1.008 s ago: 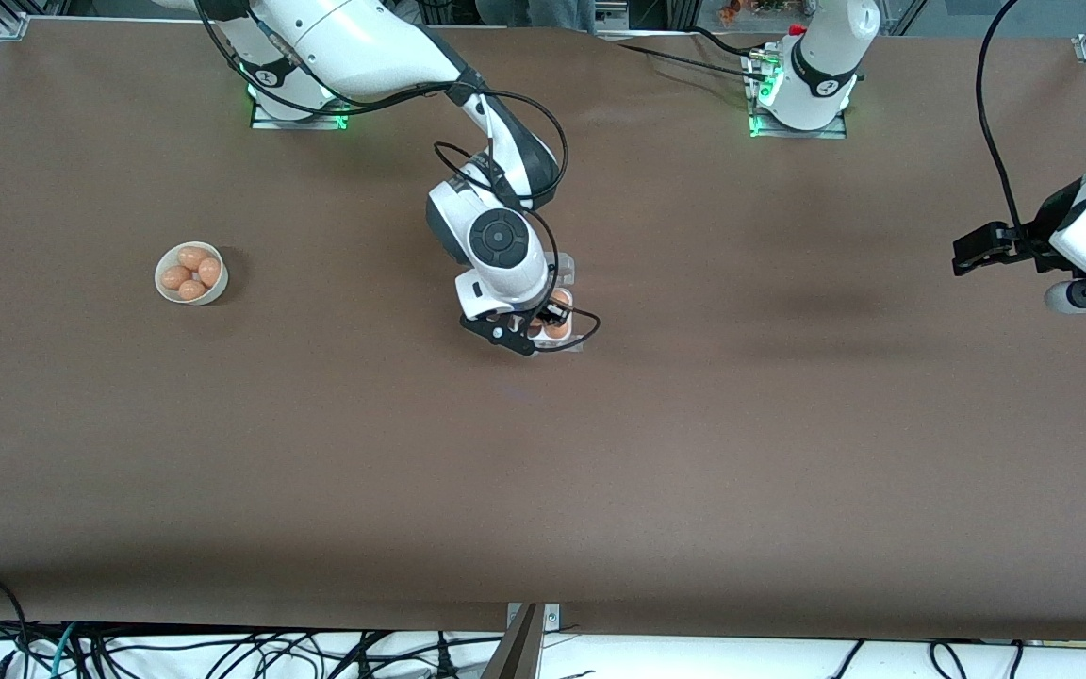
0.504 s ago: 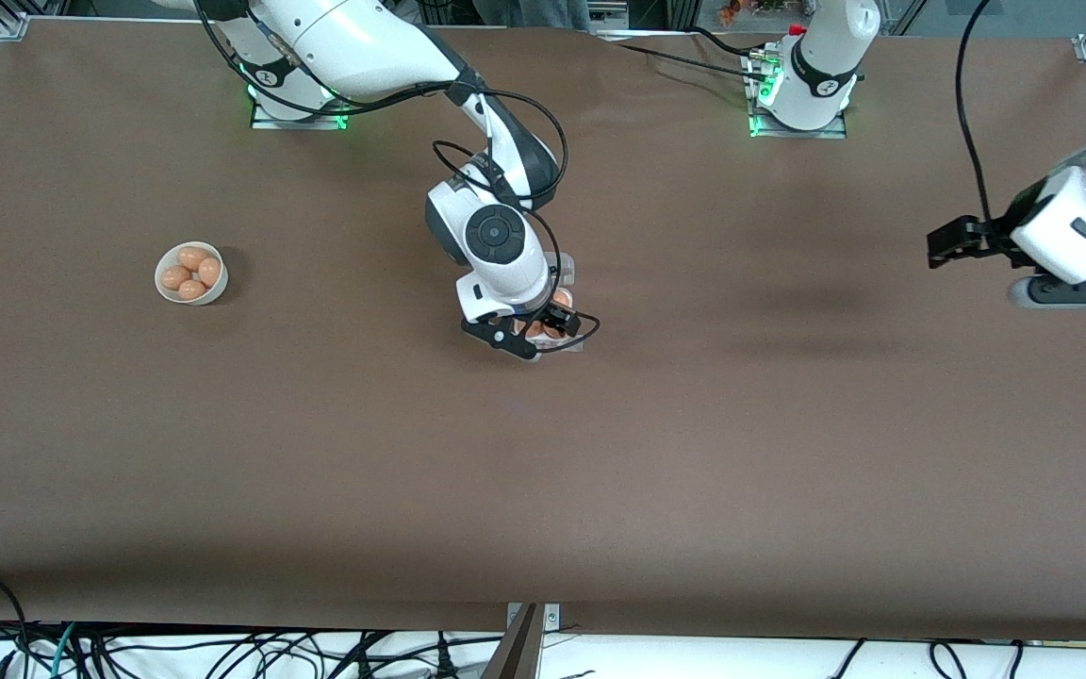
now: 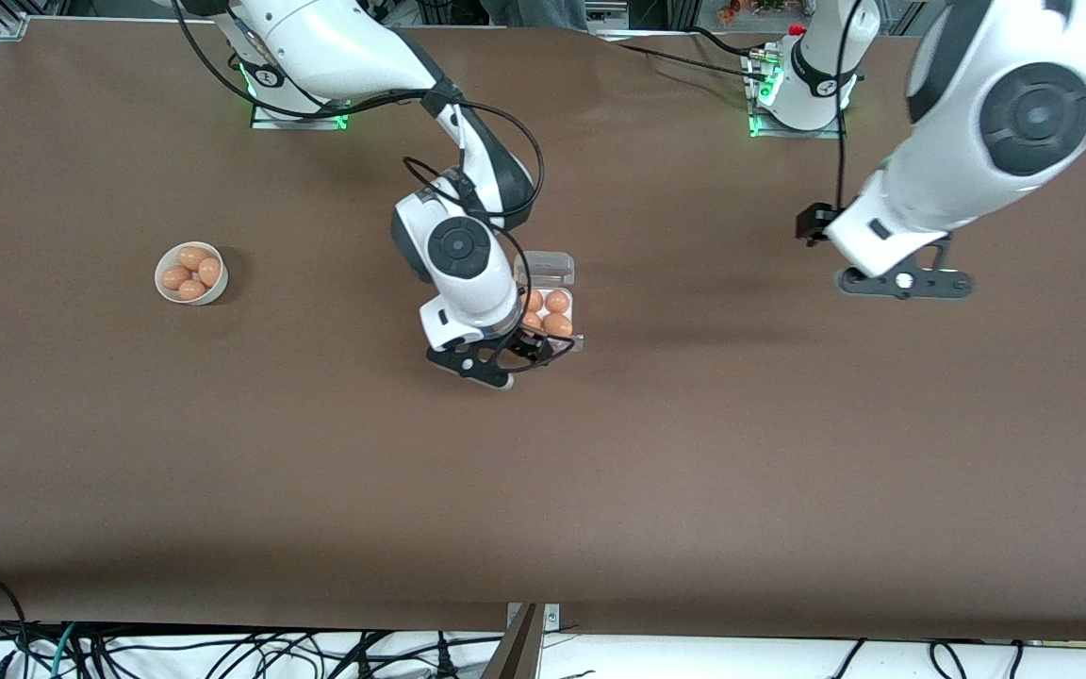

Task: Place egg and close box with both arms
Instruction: 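Release the egg and withdraw the right gripper while the left gripper approaches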

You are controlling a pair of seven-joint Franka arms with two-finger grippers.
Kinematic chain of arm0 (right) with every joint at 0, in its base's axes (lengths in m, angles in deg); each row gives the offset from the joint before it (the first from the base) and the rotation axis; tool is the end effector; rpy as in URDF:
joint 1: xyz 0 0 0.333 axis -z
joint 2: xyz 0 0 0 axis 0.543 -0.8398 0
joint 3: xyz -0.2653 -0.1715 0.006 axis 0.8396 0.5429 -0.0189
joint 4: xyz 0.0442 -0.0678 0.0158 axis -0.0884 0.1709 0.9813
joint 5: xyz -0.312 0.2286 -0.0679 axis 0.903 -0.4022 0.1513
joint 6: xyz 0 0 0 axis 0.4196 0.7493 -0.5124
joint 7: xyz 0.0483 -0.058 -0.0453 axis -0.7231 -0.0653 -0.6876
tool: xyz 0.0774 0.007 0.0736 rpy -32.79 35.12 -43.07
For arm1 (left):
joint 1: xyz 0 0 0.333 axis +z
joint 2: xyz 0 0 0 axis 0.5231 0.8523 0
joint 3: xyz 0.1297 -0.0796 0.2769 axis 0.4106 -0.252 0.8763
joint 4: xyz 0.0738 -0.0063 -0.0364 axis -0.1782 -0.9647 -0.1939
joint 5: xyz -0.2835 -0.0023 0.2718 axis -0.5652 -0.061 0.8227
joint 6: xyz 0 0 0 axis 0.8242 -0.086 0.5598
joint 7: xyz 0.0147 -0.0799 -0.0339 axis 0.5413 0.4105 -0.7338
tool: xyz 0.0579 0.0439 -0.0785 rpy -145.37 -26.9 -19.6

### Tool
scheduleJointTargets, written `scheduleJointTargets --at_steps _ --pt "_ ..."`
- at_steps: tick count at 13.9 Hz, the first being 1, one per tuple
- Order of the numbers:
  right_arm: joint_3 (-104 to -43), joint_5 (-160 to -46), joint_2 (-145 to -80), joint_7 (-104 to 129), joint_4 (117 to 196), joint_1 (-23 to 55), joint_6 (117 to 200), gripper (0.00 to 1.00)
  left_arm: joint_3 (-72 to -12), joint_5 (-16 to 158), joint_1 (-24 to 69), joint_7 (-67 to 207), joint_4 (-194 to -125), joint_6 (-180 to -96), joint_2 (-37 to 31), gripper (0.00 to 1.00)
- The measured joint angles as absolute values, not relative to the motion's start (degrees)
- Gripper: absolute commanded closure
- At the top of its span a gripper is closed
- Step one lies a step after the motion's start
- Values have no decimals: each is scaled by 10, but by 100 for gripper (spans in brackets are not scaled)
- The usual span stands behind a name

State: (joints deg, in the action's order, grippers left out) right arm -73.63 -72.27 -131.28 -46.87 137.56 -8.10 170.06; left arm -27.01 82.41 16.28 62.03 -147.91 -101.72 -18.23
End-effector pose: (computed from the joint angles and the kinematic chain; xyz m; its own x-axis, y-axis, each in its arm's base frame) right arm 0.5895 0.4453 0.2768 0.9348 -0.3545 0.0206 -0.3515 -0.9321 -0.0878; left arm 0.5542 -0.1780 0.5229 0.9555 -0.0569 -0.2896 -0.0906 -0.9904 -0.1043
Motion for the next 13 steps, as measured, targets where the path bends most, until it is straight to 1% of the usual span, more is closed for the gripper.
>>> scheduleJointTargets --at_steps 2,4,6,8,11,13 --pt "-725 -723 -1296 -425 1375 -66 1661 0 -270 791 143 604 -1479 -995 -170 57" --pt "-702 -723 -1274 -371 1375 -55 1610 0 -270 749 136 582 -1479 -973 -159 70" --pt "-687 -723 -1253 -312 1376 -42 1569 0 -270 723 126 558 -1479 -962 -149 79" --pt "-690 -723 -1230 -280 1380 -8 1528 0 -270 706 100 521 -1479 -960 -137 85" --pt "-728 -722 -1175 -213 1411 74 1503 0 -270 660 55 446 -1479 -961 -102 94" --pt "-737 -721 -1121 -158 1450 112 1496 0 -270 632 36 435 -1479 -962 -72 98"
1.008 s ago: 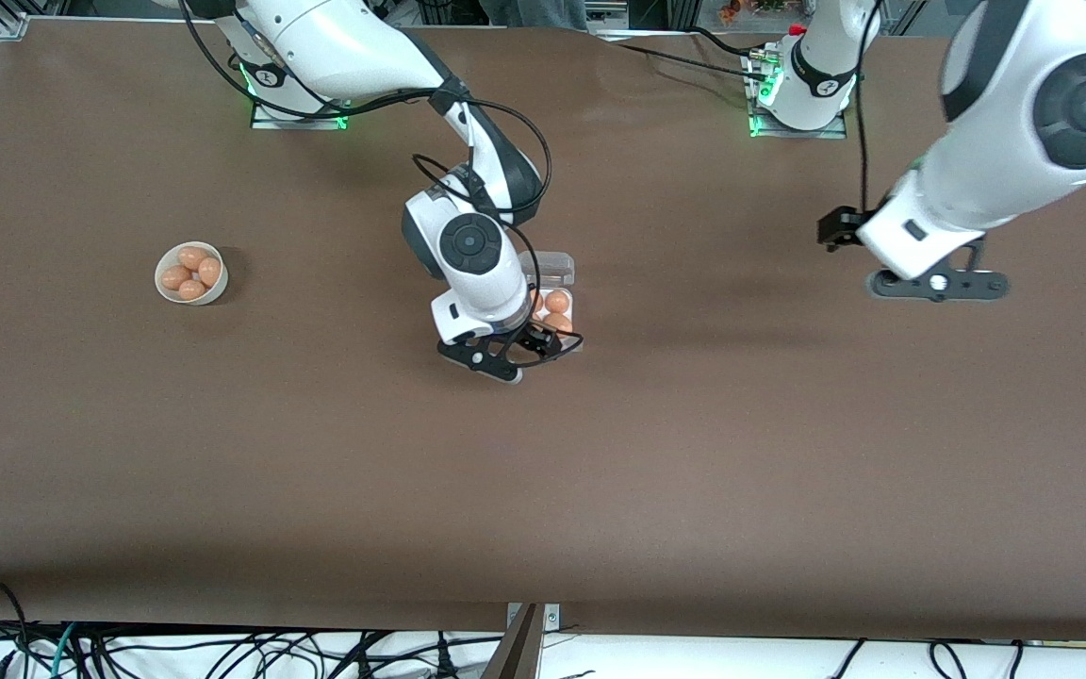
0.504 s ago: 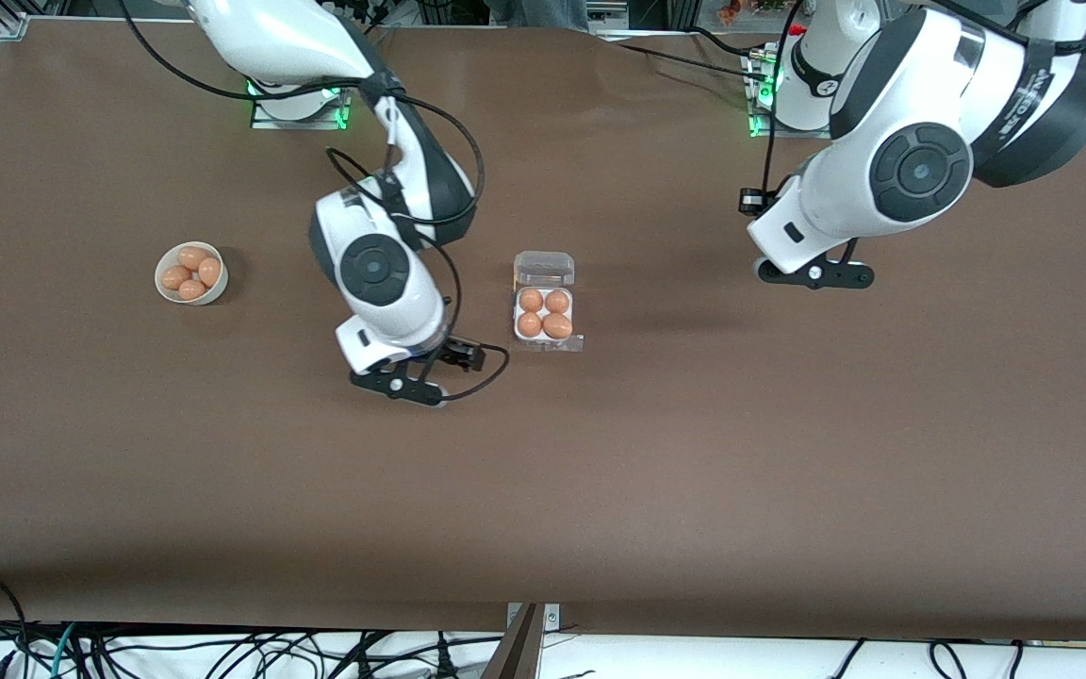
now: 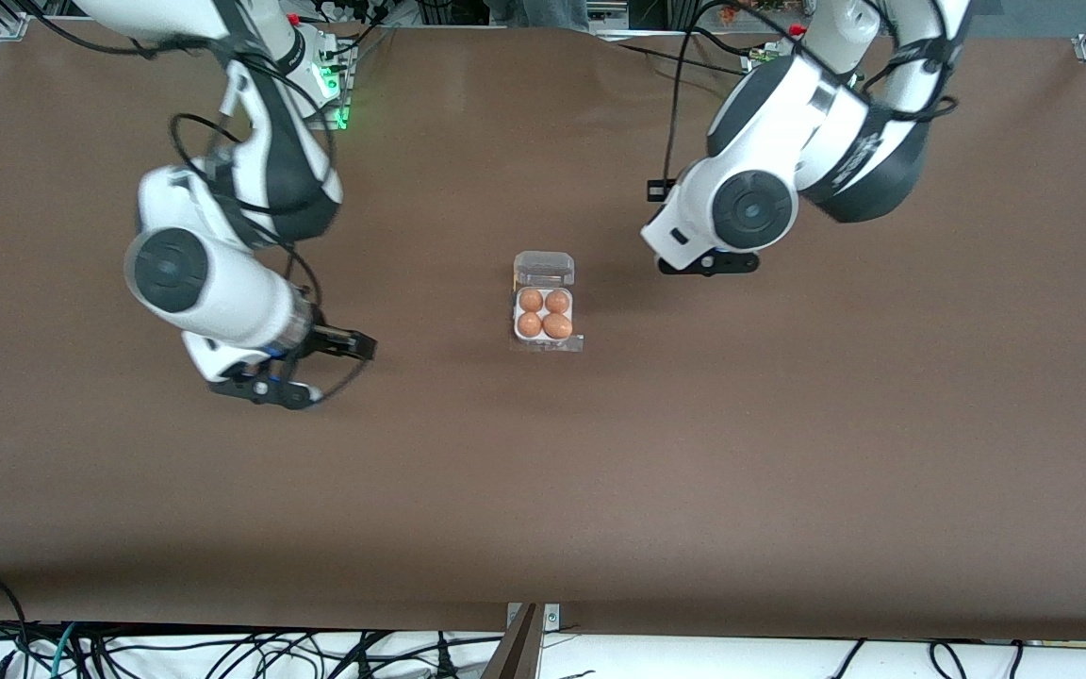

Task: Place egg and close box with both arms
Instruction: 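Release the egg and withdraw the right gripper while the left gripper approaches, then push the clear box lid shut with the left gripper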

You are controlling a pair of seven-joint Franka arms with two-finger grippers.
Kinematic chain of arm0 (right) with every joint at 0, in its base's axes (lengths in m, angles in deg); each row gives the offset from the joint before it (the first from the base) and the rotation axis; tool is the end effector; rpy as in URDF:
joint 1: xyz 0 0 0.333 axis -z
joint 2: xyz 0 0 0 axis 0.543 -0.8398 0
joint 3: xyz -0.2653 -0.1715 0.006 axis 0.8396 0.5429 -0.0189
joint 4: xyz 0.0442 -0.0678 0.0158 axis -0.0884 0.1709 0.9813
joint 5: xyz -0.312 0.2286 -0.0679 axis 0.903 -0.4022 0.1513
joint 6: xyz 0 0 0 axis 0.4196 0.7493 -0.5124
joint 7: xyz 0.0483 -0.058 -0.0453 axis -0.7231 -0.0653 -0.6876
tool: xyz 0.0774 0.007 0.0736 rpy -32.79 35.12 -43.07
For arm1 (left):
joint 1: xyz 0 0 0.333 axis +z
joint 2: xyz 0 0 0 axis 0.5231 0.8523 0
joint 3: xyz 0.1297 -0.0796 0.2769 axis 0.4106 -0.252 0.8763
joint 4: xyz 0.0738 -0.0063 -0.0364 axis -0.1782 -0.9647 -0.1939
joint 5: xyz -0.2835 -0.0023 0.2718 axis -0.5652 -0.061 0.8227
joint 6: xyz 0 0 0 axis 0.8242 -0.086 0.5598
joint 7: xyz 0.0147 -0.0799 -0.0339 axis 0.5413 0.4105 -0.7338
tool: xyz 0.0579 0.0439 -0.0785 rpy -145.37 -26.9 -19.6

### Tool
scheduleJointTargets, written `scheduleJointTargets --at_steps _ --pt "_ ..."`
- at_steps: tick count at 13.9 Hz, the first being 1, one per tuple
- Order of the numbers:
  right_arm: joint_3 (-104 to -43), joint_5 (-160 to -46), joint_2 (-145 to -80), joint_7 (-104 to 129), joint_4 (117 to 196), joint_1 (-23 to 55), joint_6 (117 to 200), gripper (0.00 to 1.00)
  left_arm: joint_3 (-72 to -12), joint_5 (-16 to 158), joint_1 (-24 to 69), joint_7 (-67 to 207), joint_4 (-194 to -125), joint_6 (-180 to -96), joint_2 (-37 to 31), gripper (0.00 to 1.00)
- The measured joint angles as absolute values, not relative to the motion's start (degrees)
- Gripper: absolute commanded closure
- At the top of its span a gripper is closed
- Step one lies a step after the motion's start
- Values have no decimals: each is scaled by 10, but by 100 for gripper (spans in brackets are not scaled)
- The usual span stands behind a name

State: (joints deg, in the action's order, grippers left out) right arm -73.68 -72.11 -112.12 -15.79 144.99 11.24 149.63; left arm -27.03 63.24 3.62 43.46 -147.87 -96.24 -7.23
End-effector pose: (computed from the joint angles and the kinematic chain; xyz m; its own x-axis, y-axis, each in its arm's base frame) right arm 0.6369 0.2046 0.4206 0.9853 -0.1440 -0.0916 -0.1478 -0.9884 -0.0357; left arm 0.4934 -0.3368 0.4128 0.7815 0.0489 -0.6220 0.0206 -0.9984 -0.0526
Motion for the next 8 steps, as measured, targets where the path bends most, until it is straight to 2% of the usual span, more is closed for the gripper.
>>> scheduleJointTargets --at_steps 3,8 --pt "-748 -708 -1047 -103 1498 167 1478 0 -270 600 14 431 -1462 -969 -24 99" --pt "-803 -670 -954 -32 1514 280 1415 0 -270 559 -18 426 -1427 -1032 44 99"
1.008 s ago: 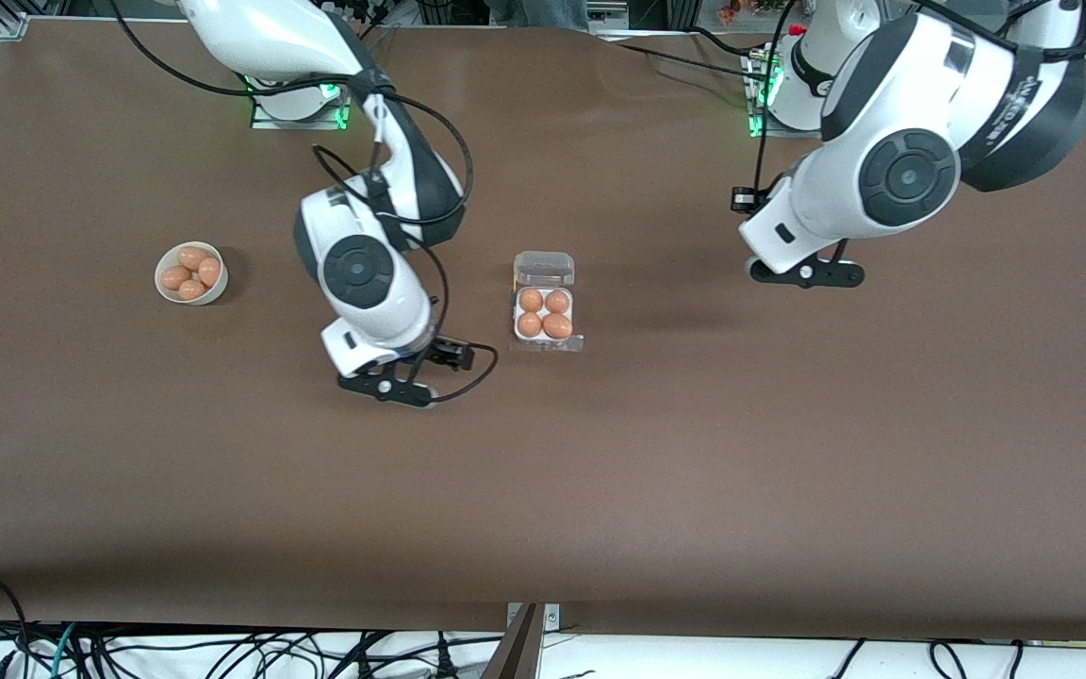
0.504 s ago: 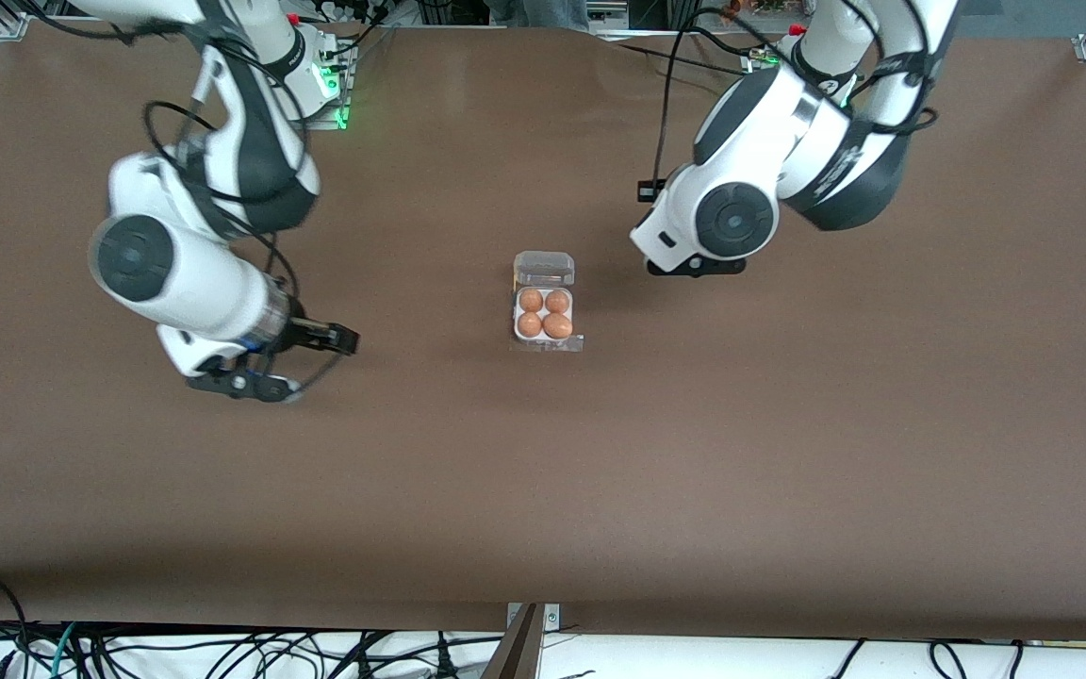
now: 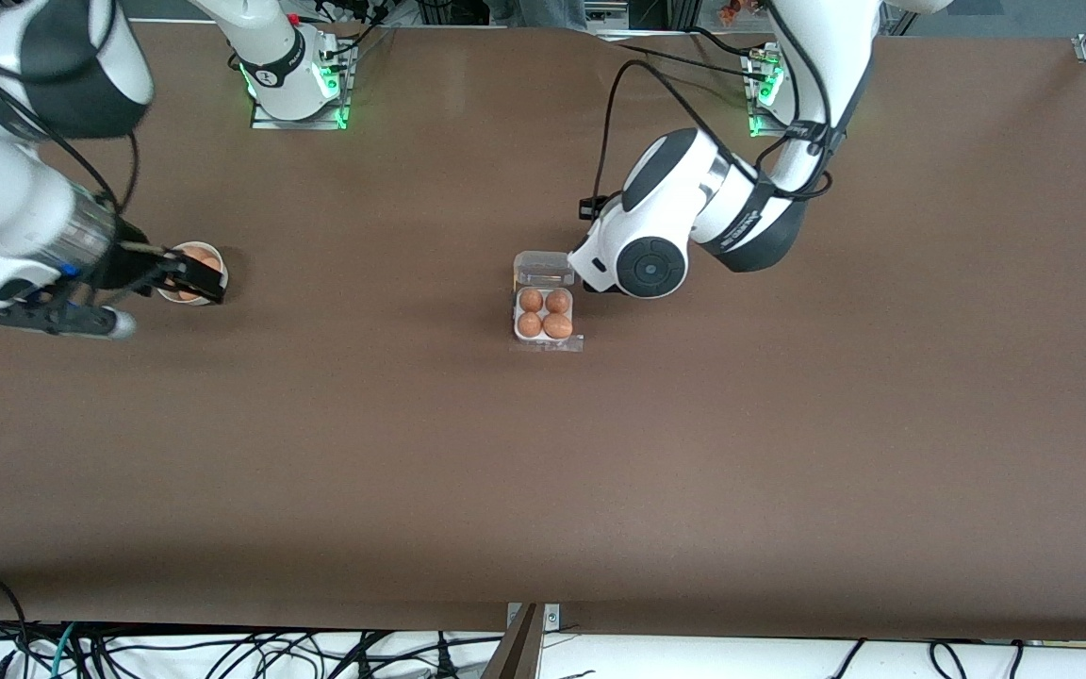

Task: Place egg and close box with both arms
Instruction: 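Push the clear box lid shut with the left gripper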

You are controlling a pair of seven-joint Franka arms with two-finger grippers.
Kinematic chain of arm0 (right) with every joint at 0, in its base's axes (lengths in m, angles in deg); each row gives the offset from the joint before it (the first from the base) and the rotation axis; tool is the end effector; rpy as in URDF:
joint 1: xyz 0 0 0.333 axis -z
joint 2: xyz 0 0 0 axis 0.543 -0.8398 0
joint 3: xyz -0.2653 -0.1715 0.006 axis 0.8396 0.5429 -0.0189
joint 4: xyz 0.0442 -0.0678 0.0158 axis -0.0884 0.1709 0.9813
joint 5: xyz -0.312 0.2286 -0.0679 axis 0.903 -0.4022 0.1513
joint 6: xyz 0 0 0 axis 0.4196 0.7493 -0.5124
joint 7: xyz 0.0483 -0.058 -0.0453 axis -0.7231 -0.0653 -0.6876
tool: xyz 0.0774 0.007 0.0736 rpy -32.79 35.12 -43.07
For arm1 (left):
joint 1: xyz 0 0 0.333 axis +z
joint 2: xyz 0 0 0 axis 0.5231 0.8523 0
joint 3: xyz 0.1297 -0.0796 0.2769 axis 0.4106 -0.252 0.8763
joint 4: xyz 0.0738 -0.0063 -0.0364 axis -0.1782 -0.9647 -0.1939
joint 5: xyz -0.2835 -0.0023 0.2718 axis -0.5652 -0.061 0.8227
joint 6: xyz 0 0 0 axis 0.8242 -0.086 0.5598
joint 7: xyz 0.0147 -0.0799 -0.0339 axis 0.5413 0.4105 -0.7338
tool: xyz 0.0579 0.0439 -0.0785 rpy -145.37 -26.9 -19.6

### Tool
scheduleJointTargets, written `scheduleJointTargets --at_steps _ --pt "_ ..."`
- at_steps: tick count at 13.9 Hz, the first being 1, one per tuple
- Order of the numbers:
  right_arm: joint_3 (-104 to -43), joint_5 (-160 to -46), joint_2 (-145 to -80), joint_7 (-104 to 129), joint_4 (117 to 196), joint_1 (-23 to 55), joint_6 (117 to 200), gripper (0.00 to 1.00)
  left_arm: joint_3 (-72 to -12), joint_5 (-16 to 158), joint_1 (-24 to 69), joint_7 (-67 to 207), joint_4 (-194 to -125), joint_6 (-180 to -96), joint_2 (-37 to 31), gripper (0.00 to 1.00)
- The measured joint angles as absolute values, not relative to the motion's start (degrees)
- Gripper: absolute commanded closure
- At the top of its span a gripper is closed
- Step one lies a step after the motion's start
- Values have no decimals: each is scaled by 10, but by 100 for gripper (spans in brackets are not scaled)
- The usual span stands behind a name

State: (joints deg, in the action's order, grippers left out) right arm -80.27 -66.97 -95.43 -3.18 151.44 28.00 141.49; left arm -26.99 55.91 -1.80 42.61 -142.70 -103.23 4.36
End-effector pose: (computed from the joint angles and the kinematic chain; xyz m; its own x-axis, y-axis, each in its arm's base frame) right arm 0.5909 0.0657 0.5392 0.9962 -0.0779 -0.0387 -0.0786 -0.9967 -0.0180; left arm 0.4900 -0.4165 0.3306 0.7417 0.0042 -0.6707 0.0317 -0.9991 0.0288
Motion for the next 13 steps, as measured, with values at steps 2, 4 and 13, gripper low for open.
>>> scheduleJointTargets --at_steps 2,4,13 --pt "-806 -667 -923 -16 1515 301 1394 0 -270 553 -35 409 -1425 -1076 62 99" --pt "-806 -666 -898 -11 1515 315 1380 0 -270 553 -53 393 -1424 -1109 78 100" --pt "-815 -666 -876 8 1535 342 1389 0 -270 552 -88 336 -1421 -1201 116 100"
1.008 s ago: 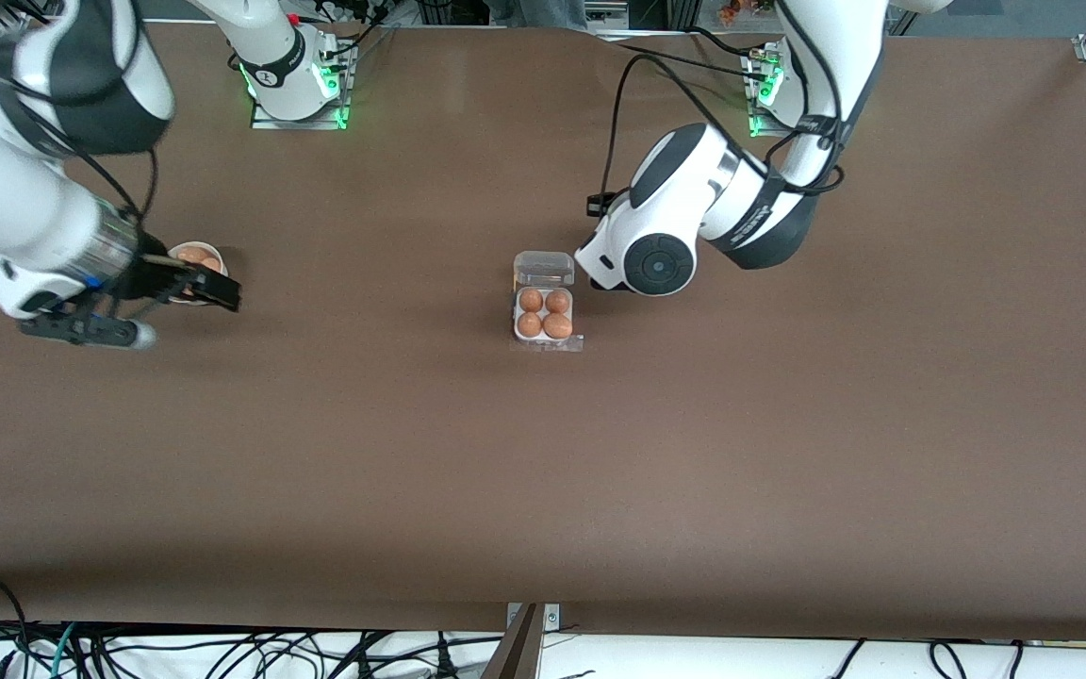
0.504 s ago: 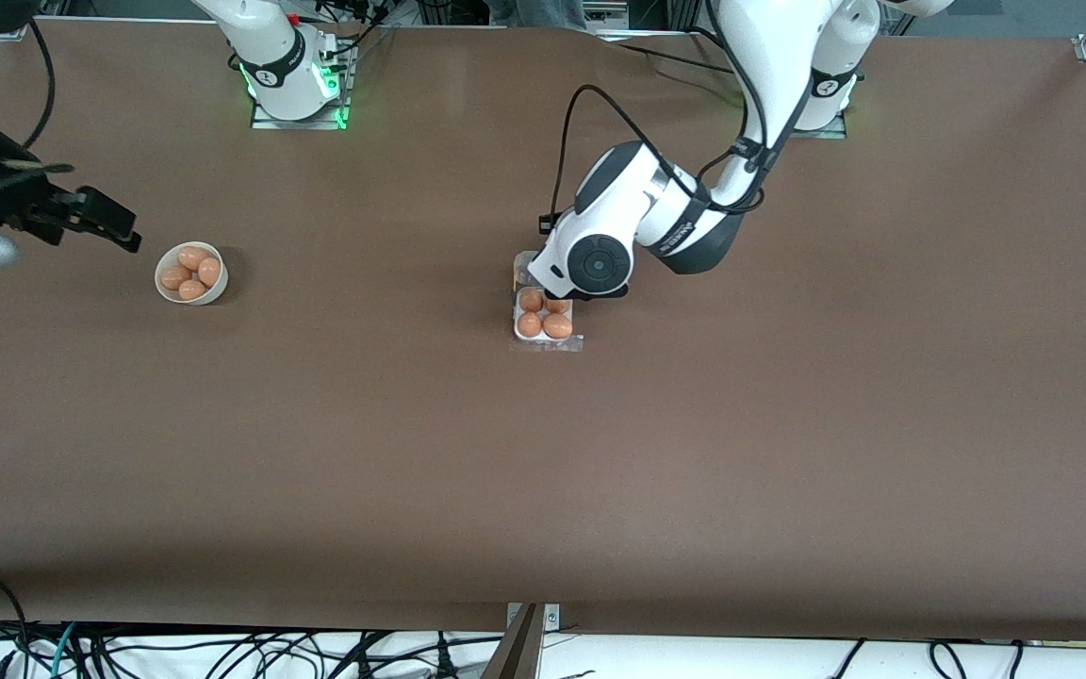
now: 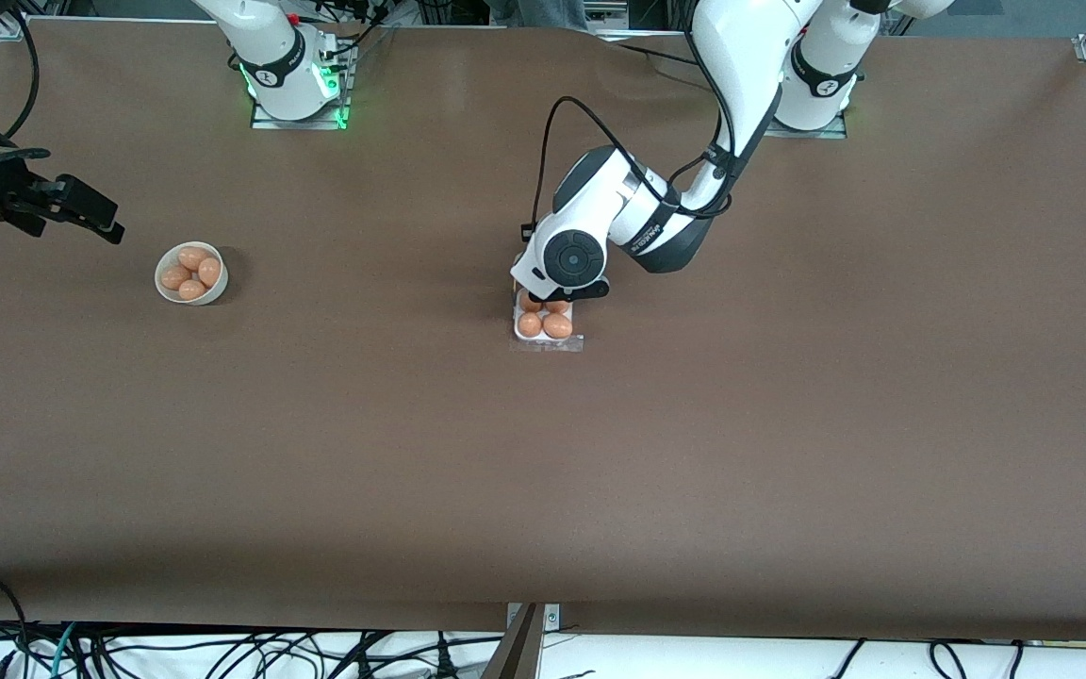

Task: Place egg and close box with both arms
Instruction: 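Push the clear box lid shut with the left gripper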

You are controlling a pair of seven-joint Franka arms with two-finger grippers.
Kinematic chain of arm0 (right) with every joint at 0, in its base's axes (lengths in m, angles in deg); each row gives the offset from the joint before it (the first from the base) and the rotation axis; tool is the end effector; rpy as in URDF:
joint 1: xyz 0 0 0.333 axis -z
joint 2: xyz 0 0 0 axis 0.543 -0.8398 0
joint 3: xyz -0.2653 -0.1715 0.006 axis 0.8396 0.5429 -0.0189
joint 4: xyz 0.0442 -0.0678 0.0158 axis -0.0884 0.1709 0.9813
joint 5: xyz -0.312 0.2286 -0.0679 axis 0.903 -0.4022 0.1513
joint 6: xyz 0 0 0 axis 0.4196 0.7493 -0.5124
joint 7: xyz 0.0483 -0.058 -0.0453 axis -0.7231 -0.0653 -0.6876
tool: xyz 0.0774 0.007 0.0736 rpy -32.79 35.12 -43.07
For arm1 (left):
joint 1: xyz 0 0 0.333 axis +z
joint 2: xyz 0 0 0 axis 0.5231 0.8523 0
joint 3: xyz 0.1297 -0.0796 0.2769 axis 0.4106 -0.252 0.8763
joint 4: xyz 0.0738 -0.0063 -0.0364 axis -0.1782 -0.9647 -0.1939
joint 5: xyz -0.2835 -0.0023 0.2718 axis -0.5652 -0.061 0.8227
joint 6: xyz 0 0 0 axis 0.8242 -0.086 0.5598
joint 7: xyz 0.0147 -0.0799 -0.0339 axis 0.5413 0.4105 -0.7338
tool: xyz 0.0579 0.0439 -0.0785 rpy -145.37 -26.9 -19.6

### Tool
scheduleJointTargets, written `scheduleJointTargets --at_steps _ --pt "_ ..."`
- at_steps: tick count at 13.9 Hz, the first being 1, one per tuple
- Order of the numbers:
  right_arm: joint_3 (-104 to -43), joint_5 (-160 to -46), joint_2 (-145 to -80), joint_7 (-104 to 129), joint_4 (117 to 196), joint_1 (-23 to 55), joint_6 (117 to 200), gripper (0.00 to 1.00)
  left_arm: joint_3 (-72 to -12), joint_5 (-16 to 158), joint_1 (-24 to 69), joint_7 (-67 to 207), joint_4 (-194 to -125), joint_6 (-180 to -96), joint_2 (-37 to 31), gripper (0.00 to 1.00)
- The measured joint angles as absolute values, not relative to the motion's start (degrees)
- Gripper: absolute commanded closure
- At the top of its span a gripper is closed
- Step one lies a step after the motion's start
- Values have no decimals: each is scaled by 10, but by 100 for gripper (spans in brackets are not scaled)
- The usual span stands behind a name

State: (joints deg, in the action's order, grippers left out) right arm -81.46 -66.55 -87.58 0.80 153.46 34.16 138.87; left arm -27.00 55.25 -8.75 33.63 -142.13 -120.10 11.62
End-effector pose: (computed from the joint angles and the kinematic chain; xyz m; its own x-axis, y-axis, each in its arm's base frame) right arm 0.5545 0.0137 0.5971 0.9955 -0.0932 0.0195 -0.0929 -0.9955 -0.0164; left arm 0.4694 -0.4905 0.2571 0.8153 0.1232 -0.5658 0.1521 -0.9884 0.0040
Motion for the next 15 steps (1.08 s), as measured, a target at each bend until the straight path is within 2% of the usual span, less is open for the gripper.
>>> scheduleJointTargets --at_steps 12,15 --pt "-817 -665 -880 8 1537 342 1395 0 -231 552 -85 322 -1382 -1272 117 97" --pt "-817 -665 -880 8 1537 342 1395 0 -221 552 -85 321 -1374 -1273 117 92"
